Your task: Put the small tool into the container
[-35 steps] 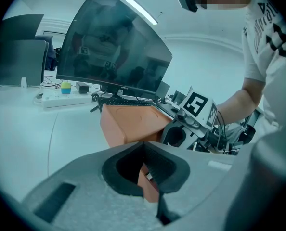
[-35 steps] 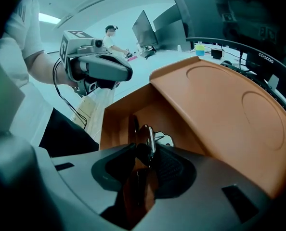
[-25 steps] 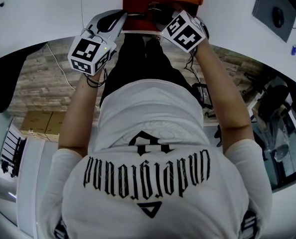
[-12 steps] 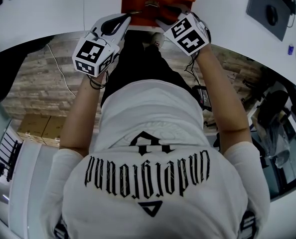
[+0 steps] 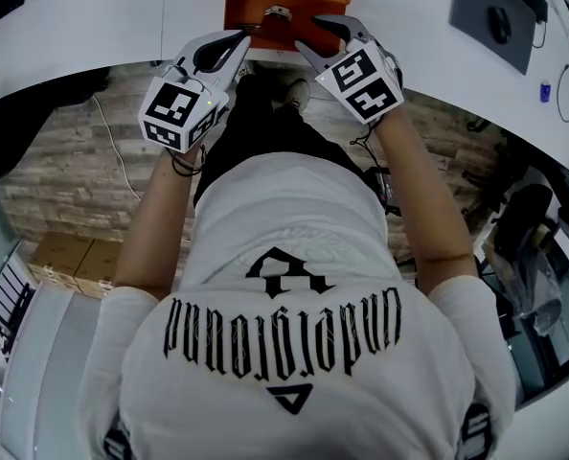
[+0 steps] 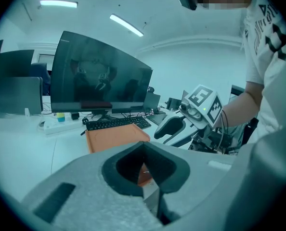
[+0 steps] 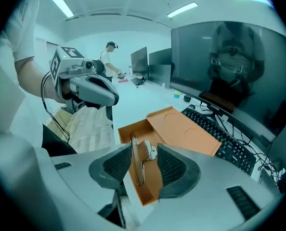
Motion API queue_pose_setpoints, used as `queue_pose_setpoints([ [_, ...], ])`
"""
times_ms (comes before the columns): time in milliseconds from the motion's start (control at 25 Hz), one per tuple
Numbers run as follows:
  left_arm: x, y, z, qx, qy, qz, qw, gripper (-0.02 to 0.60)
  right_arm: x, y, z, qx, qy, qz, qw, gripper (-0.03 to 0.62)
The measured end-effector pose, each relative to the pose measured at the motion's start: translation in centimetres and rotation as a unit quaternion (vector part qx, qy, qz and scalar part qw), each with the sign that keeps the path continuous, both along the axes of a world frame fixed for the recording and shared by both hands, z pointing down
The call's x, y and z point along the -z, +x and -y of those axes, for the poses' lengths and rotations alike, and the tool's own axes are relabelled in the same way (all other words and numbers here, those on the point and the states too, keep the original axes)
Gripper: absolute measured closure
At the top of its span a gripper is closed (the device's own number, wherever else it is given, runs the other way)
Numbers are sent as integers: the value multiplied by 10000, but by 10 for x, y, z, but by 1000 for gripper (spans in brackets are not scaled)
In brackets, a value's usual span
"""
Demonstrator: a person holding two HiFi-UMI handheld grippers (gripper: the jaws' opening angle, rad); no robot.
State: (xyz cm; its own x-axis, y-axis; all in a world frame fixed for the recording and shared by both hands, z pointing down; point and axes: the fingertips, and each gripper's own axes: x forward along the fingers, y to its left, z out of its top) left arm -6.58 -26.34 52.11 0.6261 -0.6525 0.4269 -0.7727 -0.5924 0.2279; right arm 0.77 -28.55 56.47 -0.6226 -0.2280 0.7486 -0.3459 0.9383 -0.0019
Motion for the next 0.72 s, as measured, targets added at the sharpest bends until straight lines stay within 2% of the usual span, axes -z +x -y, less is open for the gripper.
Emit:
queue_pose_setpoints([
  [200, 41, 14, -12, 61, 367, -27, 9993, 568, 42, 7, -8, -58, 354, 296, 9989, 494],
  [320, 69, 24, -18, 142, 611, -164, 9979, 568, 68, 15, -13, -134, 442, 586, 9972, 516],
  [440, 101, 27, -22, 323, 868, -394, 9949, 568, 102, 19, -16, -303, 389, 1175, 9918, 537],
  [720, 160, 30, -39, 447, 1343, -414, 9891, 568, 175, 36, -30, -313, 873, 1816, 9790, 560],
])
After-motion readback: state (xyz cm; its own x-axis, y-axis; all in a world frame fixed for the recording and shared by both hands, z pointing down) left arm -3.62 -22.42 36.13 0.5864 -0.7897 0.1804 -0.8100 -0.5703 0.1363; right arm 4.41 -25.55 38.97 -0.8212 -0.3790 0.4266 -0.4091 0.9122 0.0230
